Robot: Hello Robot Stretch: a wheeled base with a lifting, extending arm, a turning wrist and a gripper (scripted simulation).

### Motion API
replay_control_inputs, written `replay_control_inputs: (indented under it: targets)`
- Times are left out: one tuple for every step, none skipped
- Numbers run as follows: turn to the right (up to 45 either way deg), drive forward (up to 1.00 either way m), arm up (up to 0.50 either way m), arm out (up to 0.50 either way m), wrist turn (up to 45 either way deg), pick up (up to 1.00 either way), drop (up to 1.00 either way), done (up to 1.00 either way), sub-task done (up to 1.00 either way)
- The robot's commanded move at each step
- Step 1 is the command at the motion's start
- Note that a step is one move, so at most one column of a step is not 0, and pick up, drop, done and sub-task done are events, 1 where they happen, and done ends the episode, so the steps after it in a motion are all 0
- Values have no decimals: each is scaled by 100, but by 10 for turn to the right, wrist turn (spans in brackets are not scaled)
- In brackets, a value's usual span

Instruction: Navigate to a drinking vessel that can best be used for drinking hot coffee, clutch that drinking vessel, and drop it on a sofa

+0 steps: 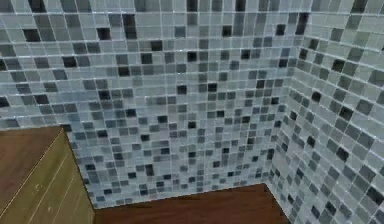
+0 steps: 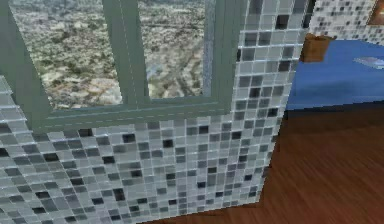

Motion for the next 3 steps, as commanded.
replay_control_inputs:
  targets:
    - [0,10,0,0,0,0,0,0,0]
    - [-450,0,0,0,0,0,0,0,0]
    - [-450,0,0,0,0,0,0,0,0]
